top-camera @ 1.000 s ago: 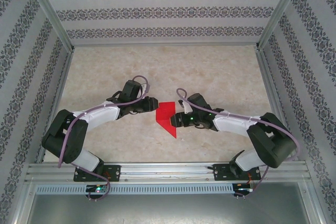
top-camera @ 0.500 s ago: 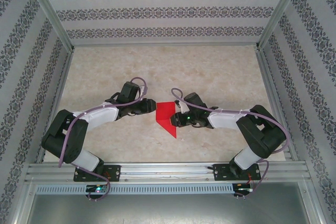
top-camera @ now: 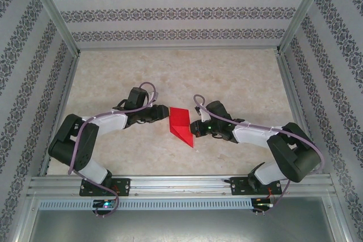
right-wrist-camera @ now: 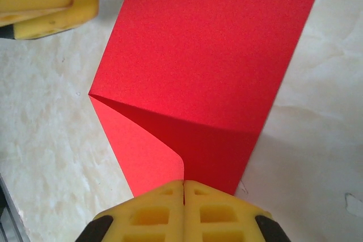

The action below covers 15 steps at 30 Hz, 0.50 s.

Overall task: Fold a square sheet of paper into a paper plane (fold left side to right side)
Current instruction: Fourth fold the wing at the center of the table.

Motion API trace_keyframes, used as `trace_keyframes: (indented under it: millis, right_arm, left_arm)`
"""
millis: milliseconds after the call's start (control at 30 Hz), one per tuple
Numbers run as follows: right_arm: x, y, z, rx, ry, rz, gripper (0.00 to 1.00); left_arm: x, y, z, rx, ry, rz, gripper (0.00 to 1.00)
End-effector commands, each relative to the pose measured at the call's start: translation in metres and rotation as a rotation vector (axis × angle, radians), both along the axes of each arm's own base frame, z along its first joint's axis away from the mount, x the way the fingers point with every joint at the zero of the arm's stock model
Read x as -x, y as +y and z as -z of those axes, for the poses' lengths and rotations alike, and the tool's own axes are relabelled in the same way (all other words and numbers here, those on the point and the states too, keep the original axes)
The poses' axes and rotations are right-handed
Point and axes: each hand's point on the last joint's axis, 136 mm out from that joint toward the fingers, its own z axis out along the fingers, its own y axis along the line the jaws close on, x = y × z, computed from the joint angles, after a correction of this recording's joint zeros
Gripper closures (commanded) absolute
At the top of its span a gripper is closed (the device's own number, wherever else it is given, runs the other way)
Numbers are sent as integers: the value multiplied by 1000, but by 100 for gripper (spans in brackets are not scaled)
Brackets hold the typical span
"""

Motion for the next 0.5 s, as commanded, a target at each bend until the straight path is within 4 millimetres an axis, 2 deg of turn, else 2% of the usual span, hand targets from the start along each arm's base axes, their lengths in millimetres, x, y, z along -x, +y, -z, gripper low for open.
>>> trace_keyframes:
  millis: [0,233,467]
  right_arm:
    - [-3,-3,-8,-31,-24,20,100]
    - [-1,-3,-7,-42,-16,20,100]
    - [1,-4,-4,-36,-5,26,99]
  left_arm:
    - [-12,-13,-12,88,-21,24,55]
    - [-18,-28,-4,120,-1,60,58]
    - [-22,-36,-1,120,0,76,83]
